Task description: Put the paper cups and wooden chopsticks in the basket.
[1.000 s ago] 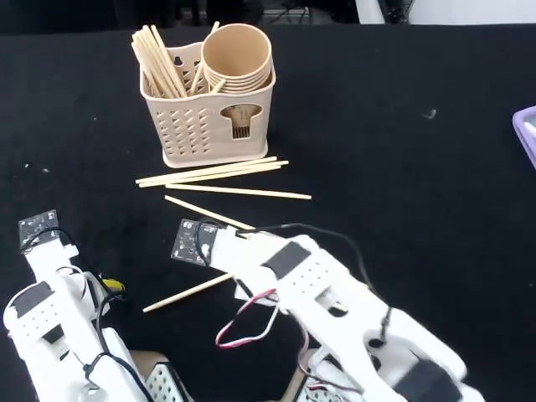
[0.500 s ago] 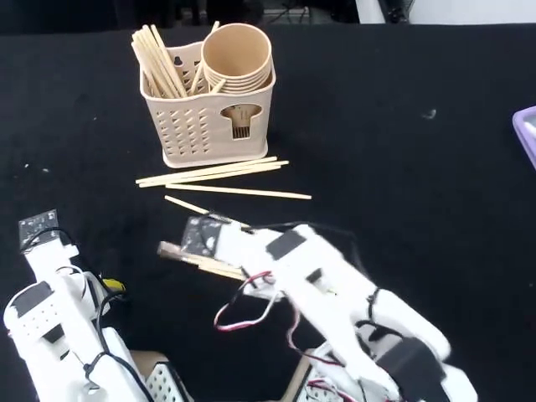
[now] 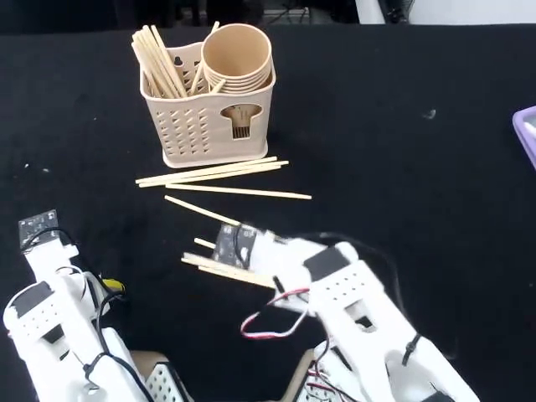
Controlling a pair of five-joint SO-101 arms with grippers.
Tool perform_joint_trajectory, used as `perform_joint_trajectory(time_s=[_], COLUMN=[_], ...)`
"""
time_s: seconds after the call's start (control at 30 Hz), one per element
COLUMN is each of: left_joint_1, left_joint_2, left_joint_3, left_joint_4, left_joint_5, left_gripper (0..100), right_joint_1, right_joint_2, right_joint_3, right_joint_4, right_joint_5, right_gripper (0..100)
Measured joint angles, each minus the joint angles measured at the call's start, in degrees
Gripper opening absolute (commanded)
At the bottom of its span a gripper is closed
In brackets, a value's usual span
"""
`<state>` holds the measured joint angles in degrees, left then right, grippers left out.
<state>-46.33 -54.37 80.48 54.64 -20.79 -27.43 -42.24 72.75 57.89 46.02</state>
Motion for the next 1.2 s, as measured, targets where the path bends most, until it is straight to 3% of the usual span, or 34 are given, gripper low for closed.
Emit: perform_joint_trajectory(time_s=[0.1, 0.27, 0.57, 1.1, 1.2], left_joint_1=[0.0, 0.0, 0.0, 0.0, 0.0], left_joint_2=[0.0, 0.0, 0.0, 0.0, 0.0], left_joint_3=[0.0, 0.0, 0.0, 0.0, 0.0], left_joint_4=[0.0, 0.0, 0.0, 0.0, 0.0], left_joint_5=[0.0, 0.0, 0.0, 0.0, 0.0], left_gripper=[32, 32, 32, 32, 32], right_joint_1=[-0.09, -0.26, -6.59, -7.3, -7.38], right_joint_2=[0.0, -0.09, -0.09, 0.0, 4.66], right_joint_3=[1.05, 1.23, 3.87, 4.31, 1.93], right_joint_4=[-0.26, -1.05, -2.46, -4.04, -4.13], right_joint_5=[-1.93, -3.6, -4.13, -5.8, -5.8], right_gripper=[18.1, 12.6, 12.6, 12.4, 3.5])
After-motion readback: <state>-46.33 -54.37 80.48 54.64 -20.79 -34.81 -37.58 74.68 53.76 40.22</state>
